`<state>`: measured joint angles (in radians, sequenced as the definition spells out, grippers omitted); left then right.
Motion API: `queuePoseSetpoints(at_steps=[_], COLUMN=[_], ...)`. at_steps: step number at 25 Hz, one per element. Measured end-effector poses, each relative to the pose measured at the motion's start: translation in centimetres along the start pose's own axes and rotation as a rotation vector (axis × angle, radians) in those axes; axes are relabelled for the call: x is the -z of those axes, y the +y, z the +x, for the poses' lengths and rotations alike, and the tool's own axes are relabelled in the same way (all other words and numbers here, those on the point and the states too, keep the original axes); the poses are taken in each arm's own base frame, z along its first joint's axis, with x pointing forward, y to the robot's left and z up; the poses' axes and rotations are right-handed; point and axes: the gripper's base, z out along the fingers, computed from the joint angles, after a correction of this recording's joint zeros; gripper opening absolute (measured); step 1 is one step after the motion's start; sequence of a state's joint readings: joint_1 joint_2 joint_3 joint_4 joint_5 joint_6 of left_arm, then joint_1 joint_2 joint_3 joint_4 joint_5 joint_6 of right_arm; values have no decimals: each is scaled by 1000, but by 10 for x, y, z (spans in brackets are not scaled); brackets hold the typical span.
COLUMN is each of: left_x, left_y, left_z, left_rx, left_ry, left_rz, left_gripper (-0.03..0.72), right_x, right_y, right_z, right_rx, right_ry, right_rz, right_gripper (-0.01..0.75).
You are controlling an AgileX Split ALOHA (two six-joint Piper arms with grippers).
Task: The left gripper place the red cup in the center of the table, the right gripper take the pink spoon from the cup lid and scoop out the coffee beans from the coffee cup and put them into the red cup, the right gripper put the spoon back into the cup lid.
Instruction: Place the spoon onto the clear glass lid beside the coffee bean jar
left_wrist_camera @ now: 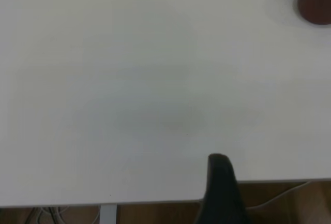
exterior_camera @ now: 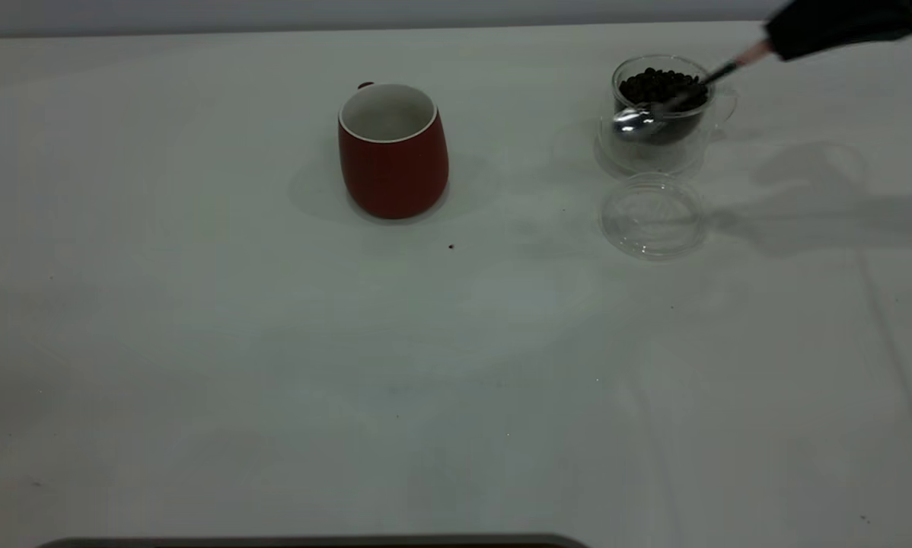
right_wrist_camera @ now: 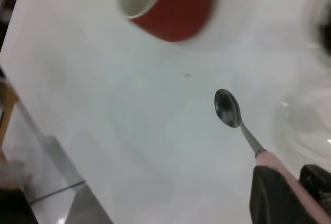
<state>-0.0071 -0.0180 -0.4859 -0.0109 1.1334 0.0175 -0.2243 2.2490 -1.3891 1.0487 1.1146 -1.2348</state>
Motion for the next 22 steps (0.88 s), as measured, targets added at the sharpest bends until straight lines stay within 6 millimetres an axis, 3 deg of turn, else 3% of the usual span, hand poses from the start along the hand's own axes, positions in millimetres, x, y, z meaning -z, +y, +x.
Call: queuePoseSetpoints(at_steps=[2, 9, 22], left_x=[0, 0, 0], left_y=[0, 0, 0], left_z=[0, 0, 0], left_rx=[0, 0, 0], left_ry=[0, 0, 0], left_rz=[0, 0, 0], left_gripper=[587, 587, 587], right_x=[0, -29, -52], right_y=[-16, -54, -74], right_z=[9, 35, 48], right_rx=[-60, -197, -310], right_ry=[-2, 9, -36], right_rz=[6, 26, 34], right_gripper=[101, 101, 101])
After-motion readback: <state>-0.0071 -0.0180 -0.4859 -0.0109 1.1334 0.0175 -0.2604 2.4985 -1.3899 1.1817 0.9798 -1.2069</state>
